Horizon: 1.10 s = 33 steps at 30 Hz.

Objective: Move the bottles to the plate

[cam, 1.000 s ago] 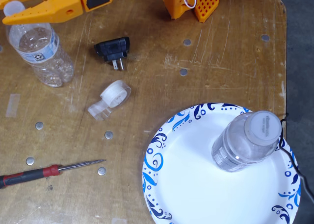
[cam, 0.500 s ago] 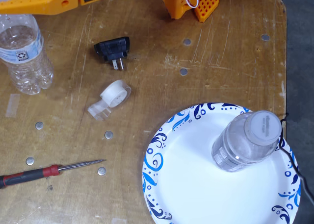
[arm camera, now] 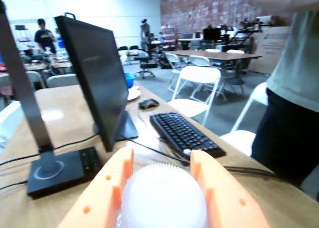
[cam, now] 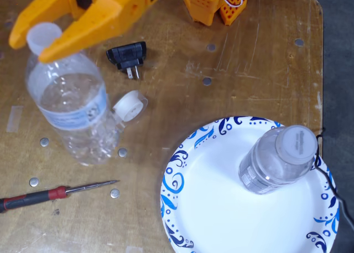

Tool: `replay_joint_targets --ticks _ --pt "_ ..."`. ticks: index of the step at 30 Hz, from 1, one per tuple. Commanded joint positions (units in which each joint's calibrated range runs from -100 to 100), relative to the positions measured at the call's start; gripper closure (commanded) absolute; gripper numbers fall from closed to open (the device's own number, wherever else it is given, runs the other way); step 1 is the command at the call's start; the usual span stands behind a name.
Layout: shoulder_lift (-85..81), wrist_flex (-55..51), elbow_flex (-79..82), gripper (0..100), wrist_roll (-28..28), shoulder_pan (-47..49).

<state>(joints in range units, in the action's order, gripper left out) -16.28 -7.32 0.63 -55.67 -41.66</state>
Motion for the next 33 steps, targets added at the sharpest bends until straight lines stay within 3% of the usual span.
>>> replay_joint_targets --ticks 1,10,16,27,33 --pt "4.0 -0.3 -7.4 99 0.1 8.0" --pt "17.1 6.3 -11.6 99 1.5 20.8" --pt "19.1 5.2 -9.3 99 1.9 26.9" --pt "15.1 6.4 2.9 99 2.3 28.6" --pt "9.4 17.7 17.0 99 2.3 28.0"
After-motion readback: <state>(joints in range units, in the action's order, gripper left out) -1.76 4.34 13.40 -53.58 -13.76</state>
